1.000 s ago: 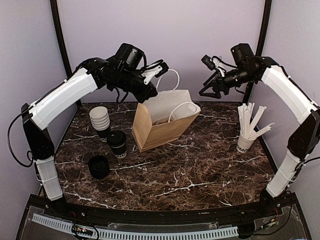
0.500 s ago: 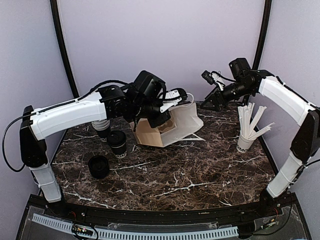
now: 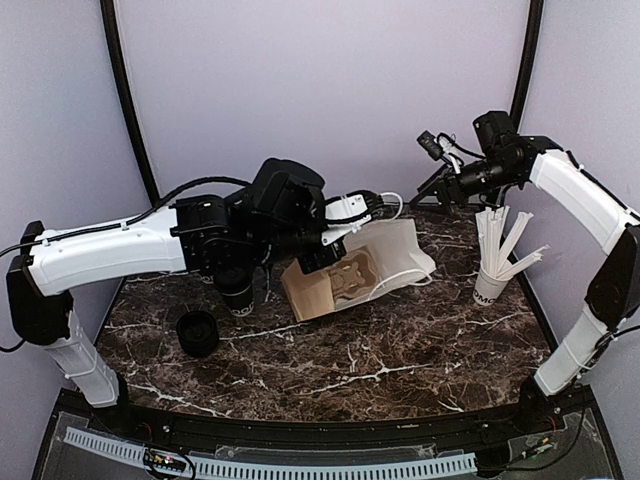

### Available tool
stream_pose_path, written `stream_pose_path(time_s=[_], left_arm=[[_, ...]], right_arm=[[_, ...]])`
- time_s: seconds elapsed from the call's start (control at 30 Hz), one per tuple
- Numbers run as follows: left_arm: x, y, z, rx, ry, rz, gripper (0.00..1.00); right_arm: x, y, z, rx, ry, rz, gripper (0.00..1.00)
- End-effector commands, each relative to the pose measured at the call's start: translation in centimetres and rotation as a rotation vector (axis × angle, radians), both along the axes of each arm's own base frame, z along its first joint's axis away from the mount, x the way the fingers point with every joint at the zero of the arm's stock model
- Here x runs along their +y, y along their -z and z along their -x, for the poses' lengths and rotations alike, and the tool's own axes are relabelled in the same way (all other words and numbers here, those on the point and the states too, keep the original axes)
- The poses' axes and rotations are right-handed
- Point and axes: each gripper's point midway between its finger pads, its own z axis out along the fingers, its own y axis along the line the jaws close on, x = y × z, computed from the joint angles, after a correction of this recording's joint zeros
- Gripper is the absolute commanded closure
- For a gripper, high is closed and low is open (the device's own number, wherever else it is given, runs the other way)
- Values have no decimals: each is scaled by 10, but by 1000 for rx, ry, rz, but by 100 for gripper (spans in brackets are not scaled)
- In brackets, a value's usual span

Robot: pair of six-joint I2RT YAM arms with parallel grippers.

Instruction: Pack the takeout coffee

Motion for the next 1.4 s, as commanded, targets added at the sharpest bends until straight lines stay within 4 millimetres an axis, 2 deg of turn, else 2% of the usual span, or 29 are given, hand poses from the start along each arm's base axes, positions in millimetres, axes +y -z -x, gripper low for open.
stream_pose_path(time_s=[0.0,0.03,0.07,0.1,0.27,0.33,0.4,0.5,0.53,0.6,0.7,0.73,0.77,0.8,0.83,0.9,0.97,1.07,1.13,1.23,1.27,1.3,1.33,1.37], left_arm=[[9,-44,-6,23,19,161,100],[17,-41,-17,65,-14,177,100],[16,-38,-18,105,9,192,100],[25,-34,-31,134,-22,208,100],[38,-23,-59,163,-33,248,100],[48,-25,-80,170,-56,272,97],[50,-27,-91,197,-56,304,91],[50,-32,-98,198,-56,338,68],[50,-35,-99,192,-62,348,58],[55,-37,-101,183,-89,354,47],[73,-46,-102,150,-160,363,39],[78,-42,-101,153,-178,361,36],[88,-51,-99,130,-206,376,35],[94,-45,-97,143,-235,382,32],[107,-56,-93,121,-266,409,30],[129,-54,-85,126,-341,449,22],[154,-42,-78,146,-432,477,16],[198,2,-69,279,-610,470,11],[211,22,-60,348,-661,459,11],[215,51,-48,462,-671,445,7],[219,65,-47,521,-708,428,6],[225,70,-50,543,-738,422,6],[226,86,-48,600,-772,383,6],[230,85,-52,627,-810,398,5]], right_arm=[[1,-40,15,-43,-76,-77,20],[2,-44,19,-38,-89,-86,19],[2,-47,20,-38,-96,-92,14],[3,-49,21,-39,-95,-96,12],[2,-52,18,-48,-78,-94,10],[2,-52,18,-44,-78,-102,10],[3,-56,18,-46,-79,-114,10],[3,-61,19,-52,-76,-120,10],[3,-62,19,-55,-74,-119,10],[2,-65,20,-63,-73,-117,10],[2,-68,20,-66,-71,-119,9],[3,-68,19,-66,-72,-122,9],[3,-69,18,-64,-71,-125,9],[4,-70,18,-63,-74,-130,9],[5,-71,18,-64,-76,-133,9],[6,-75,17,-74,-78,-133,8],[7,-78,13,-94,-67,-120,7],[7,-77,5,-110,-41,-106,6],[9,-73,2,-101,-47,-108,6],[16,-66,3,-79,-64,-114,6],[19,-64,5,-76,-70,-114,6],[21,-62,6,-78,-75,-112,6],[23,-59,7,-79,-77,-106,6],[25,-57,8,-80,-80,-99,6]])
